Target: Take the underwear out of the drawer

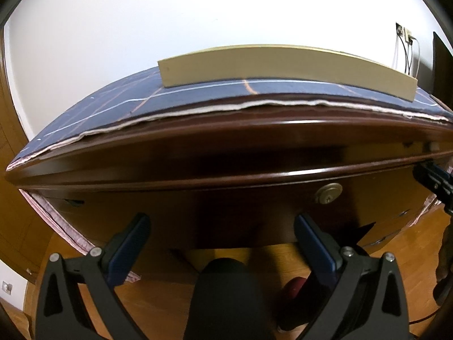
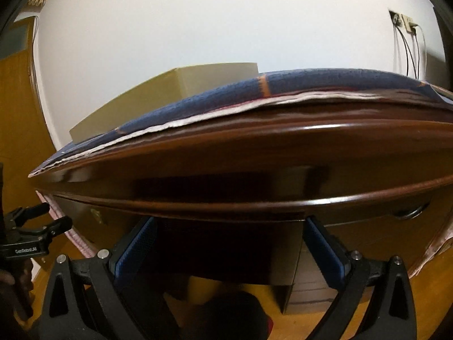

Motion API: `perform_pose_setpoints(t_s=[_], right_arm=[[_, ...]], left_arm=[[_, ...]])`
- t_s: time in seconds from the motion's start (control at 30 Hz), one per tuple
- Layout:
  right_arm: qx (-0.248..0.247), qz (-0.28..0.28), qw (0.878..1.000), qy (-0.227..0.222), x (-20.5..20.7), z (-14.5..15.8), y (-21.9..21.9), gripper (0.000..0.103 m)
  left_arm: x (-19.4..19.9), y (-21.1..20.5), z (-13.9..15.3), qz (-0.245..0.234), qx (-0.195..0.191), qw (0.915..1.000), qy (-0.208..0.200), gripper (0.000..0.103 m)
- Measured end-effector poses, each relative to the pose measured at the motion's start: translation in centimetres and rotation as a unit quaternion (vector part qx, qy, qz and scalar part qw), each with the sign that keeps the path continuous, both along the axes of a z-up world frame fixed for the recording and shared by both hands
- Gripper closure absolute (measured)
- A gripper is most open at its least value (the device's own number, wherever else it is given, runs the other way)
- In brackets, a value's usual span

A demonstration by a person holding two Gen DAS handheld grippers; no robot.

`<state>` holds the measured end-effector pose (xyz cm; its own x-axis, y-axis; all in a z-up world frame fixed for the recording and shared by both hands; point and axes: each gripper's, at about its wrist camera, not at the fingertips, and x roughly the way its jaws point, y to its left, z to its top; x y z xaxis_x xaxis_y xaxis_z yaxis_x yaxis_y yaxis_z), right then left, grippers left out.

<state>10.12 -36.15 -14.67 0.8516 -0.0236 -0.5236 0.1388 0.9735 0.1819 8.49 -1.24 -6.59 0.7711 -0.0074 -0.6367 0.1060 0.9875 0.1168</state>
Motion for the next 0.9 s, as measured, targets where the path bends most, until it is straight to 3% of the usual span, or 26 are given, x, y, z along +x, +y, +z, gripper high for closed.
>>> perform_pose_setpoints(t_s=[0.27,0.43,0.47,0.53,0.57,0.63,0.73,0.9], right_arm=[[-0.016,0.008,0.999,0.028,-3.3,0.5,1.7,0.001],[-0.065,-0.037,0.997,-0.03,-5.6,3.9,4.2,0.003],[-0.075,-0.036,0.996,-0.025,-5.3,4.3,5.0,0.007],[-0.088,-0.029,0.996,0.003,-3.8,4.8,5.8,0.037],[-0.081,-0.026,0.996,0.016,-2.8,4.7,6.0,0.041],[-0.067,-0.037,0.996,0.042,-0.5,4.4,5.4,0.045],[-0.051,-0.046,0.994,0.08,0.9,3.0,5.0,0.05],[-0.067,-0.05,0.988,0.128,3.9,3.3,5.7,0.05]], left_arm=[[-0.9,1.0,-0.1,-0.006,0.008,0.9999,-0.005,0.001],[-1.3,2.1,0.4,-0.013,0.008,0.9998,-0.01,0.001],[-1.2,2.2,0.5,-0.013,0.005,0.9998,-0.011,0.001],[-0.8,2.5,0.9,-0.016,-0.005,0.9998,-0.006,0.001],[-0.6,2.7,1.3,-0.016,-0.012,0.9998,-0.005,0.001],[0.0,3.0,1.7,-0.017,-0.018,0.9997,-0.009,0.001],[1.3,3.3,1.7,0.004,0.003,0.9999,-0.011,0.001],[3.1,3.7,1.2,0.017,0.002,0.9998,-0.009,0.001]])
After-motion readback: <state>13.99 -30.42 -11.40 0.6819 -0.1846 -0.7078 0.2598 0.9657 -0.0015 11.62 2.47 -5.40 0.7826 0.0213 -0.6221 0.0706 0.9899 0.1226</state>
